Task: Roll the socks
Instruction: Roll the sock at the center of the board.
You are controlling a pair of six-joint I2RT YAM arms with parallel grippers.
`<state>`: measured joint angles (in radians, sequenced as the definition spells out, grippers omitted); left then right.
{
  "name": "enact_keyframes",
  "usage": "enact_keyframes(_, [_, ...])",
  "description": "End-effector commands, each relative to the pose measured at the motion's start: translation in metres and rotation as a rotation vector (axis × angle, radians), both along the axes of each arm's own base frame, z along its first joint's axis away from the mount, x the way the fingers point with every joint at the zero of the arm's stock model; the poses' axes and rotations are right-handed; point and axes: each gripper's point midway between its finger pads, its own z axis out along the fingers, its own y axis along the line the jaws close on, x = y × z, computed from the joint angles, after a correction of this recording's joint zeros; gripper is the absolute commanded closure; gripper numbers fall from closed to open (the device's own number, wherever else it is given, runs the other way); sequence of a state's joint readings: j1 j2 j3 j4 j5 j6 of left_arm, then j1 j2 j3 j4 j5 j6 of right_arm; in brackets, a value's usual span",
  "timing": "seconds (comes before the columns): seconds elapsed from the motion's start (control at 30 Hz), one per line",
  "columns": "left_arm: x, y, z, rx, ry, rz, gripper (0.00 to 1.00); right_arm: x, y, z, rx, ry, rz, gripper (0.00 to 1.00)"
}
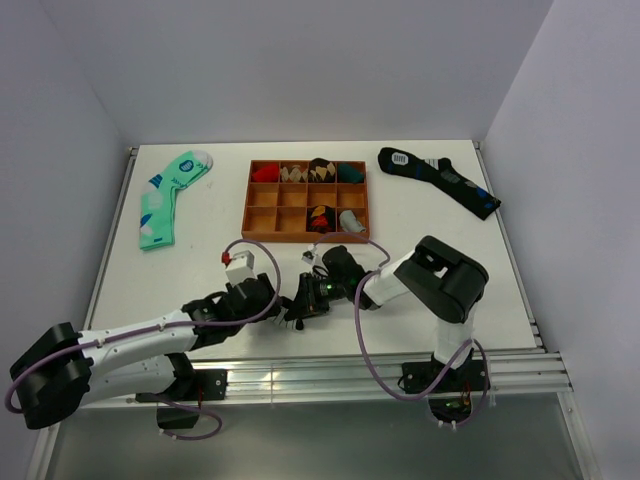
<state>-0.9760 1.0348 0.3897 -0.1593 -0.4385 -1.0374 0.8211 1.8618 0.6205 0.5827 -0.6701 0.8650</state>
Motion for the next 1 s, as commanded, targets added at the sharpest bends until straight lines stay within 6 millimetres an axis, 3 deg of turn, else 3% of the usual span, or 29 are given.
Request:
enact_keyframes(0.0, [0.011, -0.013, 0.012, -0.050, -0.053, 0.007, 0.41, -0.054, -0.085, -0.093, -0.440, 0.213, 0.000, 1.00])
enact_keyframes(0.4, [-0.007, 0.006, 0.003, -0.154, -0.066, 0.029, 0.40, -0.054, -0.092, -0.096, -0.454, 0.219, 0.005, 1.00])
enact_keyframes(0.53, [-0.007, -0.003, 0.007, -0.214, -0.090, 0.005, 0.39, -0.052, -0.095, -0.096, -0.463, 0.223, 0.001, 1.00])
enact_keyframes(0.7, [-0.008, -0.003, -0.004, -0.195, -0.082, -0.001, 0.40, -0.051, -0.097, -0.095, -0.471, 0.226, 0.007, 1.00])
enact_keyframes(0.97, [-0.009, -0.009, 0.004, -0.237, -0.128, -0.050, 0.40, -0.048, -0.101, -0.095, -0.481, 0.226, 0.006, 1.00])
